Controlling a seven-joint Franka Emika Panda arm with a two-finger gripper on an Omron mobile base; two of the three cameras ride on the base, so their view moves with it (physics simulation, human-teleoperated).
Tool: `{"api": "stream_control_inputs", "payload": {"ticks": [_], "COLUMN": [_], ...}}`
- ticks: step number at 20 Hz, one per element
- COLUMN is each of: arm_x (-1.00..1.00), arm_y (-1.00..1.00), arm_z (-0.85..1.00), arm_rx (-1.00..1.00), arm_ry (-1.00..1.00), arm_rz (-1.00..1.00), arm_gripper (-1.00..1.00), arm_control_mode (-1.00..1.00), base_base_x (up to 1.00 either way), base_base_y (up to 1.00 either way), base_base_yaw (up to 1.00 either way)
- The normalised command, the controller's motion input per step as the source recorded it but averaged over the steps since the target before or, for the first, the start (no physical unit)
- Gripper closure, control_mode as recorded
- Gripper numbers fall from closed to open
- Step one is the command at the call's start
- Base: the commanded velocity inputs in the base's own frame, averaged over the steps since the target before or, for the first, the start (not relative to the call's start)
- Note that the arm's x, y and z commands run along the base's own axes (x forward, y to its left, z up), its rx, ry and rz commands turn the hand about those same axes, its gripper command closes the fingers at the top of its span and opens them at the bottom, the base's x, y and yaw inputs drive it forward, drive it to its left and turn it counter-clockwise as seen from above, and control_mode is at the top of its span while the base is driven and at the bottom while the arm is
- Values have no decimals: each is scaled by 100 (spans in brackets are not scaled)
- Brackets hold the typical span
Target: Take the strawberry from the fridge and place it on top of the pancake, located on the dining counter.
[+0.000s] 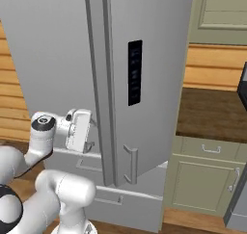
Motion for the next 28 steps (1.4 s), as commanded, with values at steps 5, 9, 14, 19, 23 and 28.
{"api": "stream_control_inputs", "payload": {"ticks": [5, 9, 14, 19, 23, 28], "arm_x": [31, -52, -100, -53, -17, 0], "arm_y": [-48, -38, -60, -88, -88, -74], "arm_z": [0, 0, 0, 0, 0, 0], "arm_rx": [22, 5, 2, 0, 1, 0], "arm_ry": [-1, -16, -27, -39, -29, -9], "arm_rz": [-19, -18, -24, -5, 4, 18], "arm_gripper": [-100, -100, -100, -100, -100, -100], "arm_control_mode": [-100, -100, -100, -100, -100, -100], "base_base_x": [0, 0, 0, 0, 0, 0], "base_base_y": [0, 0, 0, 0, 0, 0], "base_base_yaw": [0, 0, 0, 0, 0, 0]}}
